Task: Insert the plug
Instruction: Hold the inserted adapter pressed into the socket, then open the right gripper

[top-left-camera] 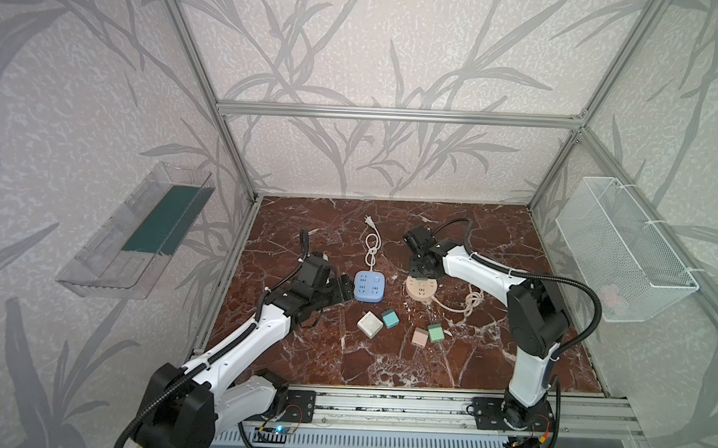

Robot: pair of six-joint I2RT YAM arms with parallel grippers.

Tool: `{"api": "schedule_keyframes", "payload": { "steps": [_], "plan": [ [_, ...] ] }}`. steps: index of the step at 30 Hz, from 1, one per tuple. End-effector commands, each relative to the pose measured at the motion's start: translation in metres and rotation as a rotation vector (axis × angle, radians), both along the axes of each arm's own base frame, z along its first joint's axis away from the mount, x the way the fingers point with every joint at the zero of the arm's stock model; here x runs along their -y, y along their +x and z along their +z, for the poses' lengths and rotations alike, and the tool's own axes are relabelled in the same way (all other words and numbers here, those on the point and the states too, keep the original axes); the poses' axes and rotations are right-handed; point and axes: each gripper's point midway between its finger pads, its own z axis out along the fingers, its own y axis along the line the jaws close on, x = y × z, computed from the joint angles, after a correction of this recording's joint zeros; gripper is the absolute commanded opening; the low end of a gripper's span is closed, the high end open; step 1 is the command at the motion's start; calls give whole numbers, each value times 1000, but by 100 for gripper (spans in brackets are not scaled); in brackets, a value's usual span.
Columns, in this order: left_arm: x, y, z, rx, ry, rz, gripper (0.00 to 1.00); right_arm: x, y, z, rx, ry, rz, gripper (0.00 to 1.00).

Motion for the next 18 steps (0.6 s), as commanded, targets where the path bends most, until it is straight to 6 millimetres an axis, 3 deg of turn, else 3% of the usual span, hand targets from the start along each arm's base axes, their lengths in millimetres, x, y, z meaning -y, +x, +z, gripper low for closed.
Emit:
{"api": "schedule_keyframes", "payload": {
  "steps": [1,2,7,10,17,18],
  "plan": [
    [0,4,14,38,1,6,92,15,-10,-20,-27,-46,0,0],
    [0,4,14,38,0,5,92,15,-10,-19,-25,-43,4,0],
    [1,5,14,38,-4,4,92,12,-10,-10,2,-18,36,40],
    [3,6,15,43,-12,1,92,13,-9,-2,30,11,29,54],
    [3,6,17,54,-13,-1,92,21,-8,34,103,64,5,65],
    [4,5,16,54,-12,-4,92,22,-9,47,126,86,9,66]
  ]
}}
